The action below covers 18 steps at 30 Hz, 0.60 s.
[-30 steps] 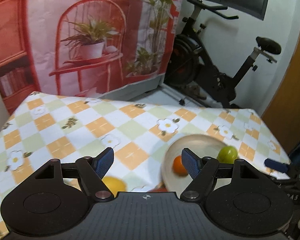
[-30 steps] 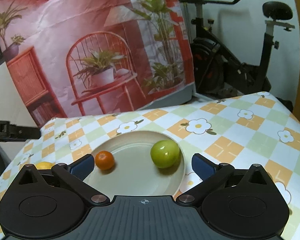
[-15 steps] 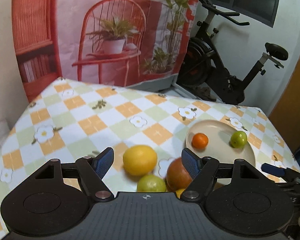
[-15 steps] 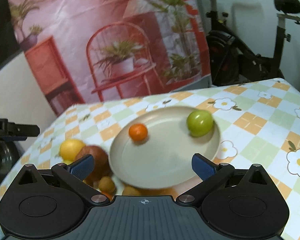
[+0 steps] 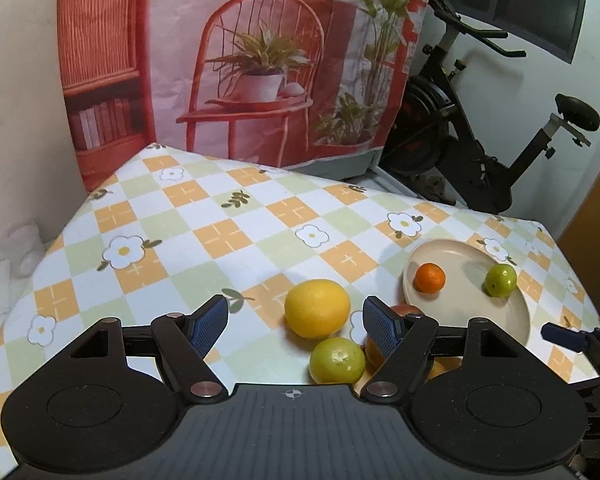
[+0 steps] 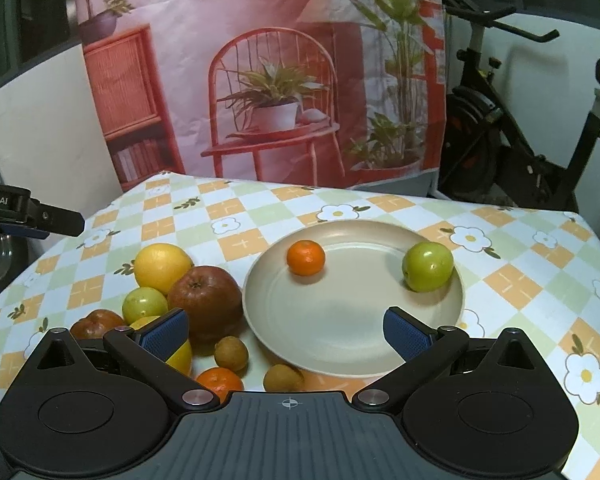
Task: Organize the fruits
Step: 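Move the left tool toward a red apple while the right tool returns to the fruit pile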
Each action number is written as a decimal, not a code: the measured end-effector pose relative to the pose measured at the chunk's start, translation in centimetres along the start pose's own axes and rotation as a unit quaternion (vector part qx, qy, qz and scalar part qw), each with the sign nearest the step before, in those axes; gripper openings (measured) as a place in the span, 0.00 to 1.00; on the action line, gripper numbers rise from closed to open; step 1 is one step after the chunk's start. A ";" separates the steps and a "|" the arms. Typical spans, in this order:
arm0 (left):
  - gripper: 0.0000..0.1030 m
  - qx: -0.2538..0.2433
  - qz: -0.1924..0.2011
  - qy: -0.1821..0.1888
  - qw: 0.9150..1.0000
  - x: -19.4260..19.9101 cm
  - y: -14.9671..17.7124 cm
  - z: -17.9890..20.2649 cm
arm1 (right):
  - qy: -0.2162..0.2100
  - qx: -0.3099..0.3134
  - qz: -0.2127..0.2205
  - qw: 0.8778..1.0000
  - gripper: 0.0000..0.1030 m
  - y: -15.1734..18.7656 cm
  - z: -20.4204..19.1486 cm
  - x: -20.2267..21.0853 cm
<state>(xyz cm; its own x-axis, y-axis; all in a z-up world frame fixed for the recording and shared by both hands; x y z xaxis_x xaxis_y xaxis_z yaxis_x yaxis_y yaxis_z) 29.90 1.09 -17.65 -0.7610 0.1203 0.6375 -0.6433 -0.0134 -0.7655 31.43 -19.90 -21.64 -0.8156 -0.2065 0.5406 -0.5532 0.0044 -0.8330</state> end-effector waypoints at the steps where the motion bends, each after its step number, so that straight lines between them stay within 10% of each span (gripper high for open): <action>1: 0.74 -0.003 -0.001 -0.002 1.000 0.0 0.0 0.0 | -0.001 0.000 0.001 1.000 1.00 0.0 0.1 0.0; 9: 0.66 -0.020 0.003 -0.015 1.000 -0.2 -0.3 -0.7 | -0.023 -0.004 -0.022 0.999 0.98 0.1 0.3 -0.7; 18: 0.37 -0.055 -0.011 0.032 0.998 -3.0 -1.4 1.1 | -0.055 0.116 -0.034 0.991 0.63 -1.5 -1.5 -3.4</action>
<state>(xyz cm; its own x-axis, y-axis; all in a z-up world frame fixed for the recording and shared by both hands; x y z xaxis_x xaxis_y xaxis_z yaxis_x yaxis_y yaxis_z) 33.01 -0.32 -18.38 -0.7379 0.1816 0.6500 -0.6441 0.0979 -0.7586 34.76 -17.76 -22.08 -0.7480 -0.3036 0.5902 -0.5415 -0.2350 -0.8072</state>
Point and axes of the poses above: each gripper's, at about its wrist camera, not at the fingertips, and x roughly against the way its jaws point, z to its right, y to its underside, the point moved 10 cm from there along -x, roughly the way its jaws point, and after that the axes turned 2 degrees about z, right-handed, at the moved point
